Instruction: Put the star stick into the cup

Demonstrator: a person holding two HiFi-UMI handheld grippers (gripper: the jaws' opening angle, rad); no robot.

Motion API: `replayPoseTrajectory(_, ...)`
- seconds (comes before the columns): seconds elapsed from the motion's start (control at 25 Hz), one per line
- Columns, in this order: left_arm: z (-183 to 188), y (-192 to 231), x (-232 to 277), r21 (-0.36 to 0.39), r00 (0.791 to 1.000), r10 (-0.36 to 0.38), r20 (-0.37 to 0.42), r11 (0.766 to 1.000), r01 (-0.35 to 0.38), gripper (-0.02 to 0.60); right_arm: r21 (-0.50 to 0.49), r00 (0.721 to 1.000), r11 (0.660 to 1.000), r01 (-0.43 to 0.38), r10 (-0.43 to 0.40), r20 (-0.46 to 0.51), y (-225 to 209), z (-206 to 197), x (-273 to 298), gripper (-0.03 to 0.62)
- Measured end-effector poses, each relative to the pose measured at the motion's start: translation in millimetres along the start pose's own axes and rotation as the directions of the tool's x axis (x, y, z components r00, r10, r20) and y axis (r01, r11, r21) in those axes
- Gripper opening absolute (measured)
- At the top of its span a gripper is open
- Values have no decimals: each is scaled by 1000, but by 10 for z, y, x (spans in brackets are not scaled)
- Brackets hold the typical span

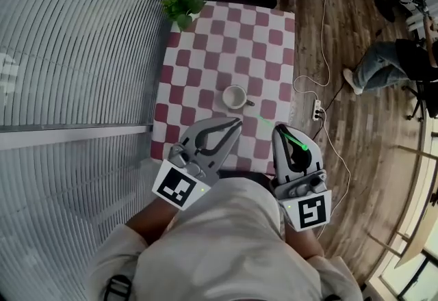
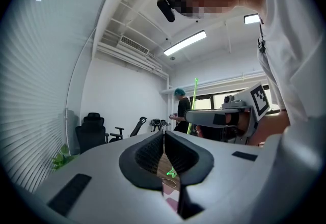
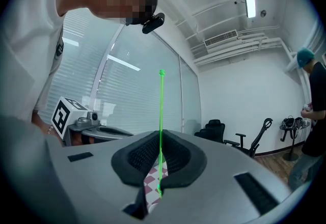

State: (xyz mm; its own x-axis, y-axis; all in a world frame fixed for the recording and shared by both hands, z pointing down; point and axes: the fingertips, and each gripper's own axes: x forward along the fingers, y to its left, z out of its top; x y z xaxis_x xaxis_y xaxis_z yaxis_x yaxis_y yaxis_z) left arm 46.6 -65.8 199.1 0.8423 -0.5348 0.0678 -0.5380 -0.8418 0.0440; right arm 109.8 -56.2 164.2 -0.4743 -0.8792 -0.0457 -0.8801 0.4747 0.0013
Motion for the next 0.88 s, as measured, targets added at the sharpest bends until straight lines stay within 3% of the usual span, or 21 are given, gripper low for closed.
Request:
replayPoseTrajectory(0.36,-322,330,-85,14,999,4,-42,1000,-4,34,21,1000,1000,22,-22,-18,25,-316,240,38)
replayPoseTrajectory(0.88,-989,633,65,14,996,-16,-82,1000,17,34,76,999,997,25,-22,-44,-105,-1090,535,38)
